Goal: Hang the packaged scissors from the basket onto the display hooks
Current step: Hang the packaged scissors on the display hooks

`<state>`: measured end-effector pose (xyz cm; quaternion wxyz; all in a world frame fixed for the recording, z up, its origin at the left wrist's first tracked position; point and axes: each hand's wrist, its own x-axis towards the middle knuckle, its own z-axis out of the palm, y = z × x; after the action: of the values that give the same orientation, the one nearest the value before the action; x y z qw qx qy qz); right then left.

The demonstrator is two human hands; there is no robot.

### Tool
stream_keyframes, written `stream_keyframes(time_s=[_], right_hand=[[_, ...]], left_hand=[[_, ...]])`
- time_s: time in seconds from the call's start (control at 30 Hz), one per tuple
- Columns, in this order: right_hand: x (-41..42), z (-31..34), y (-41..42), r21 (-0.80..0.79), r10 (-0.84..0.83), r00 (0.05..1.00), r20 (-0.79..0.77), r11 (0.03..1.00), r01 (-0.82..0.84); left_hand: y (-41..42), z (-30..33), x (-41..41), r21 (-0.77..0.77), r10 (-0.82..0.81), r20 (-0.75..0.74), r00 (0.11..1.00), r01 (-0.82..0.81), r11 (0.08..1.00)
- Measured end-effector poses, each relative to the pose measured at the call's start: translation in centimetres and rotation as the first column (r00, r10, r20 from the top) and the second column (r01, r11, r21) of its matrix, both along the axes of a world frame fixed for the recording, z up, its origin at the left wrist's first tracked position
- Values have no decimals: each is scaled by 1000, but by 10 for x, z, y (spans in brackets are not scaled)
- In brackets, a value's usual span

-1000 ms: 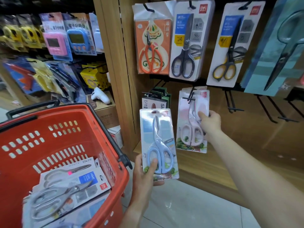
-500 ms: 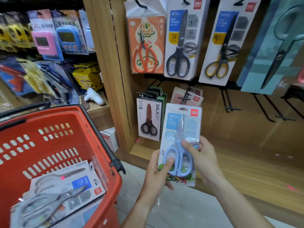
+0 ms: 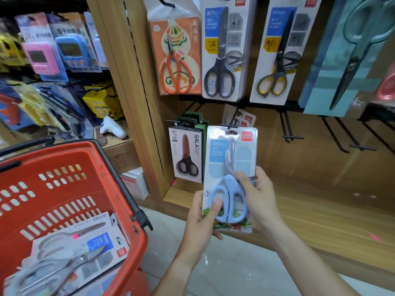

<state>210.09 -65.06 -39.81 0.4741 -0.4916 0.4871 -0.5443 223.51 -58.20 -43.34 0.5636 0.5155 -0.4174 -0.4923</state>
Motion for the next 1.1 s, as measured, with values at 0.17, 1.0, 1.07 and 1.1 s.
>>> stream_keyframes(time_s=[0.17, 1.0, 1.07, 1.1], right_hand=[[3, 2, -26, 50, -65, 997, -40, 997, 67], [105, 111, 105, -156, 381, 678, -629, 792, -590], [142, 118, 118, -64, 454, 465, -760, 660, -749], [162, 118, 123, 15, 469, 323, -822, 586, -810]], left_hand=[[-25, -3, 5, 24, 21, 265, 964, -28, 999], [117, 166, 193, 118, -94, 952, -291, 66, 991], [144, 154, 227, 202, -199, 923, -329, -26, 979], [155, 146, 240, 274, -284, 898, -336, -79, 959]])
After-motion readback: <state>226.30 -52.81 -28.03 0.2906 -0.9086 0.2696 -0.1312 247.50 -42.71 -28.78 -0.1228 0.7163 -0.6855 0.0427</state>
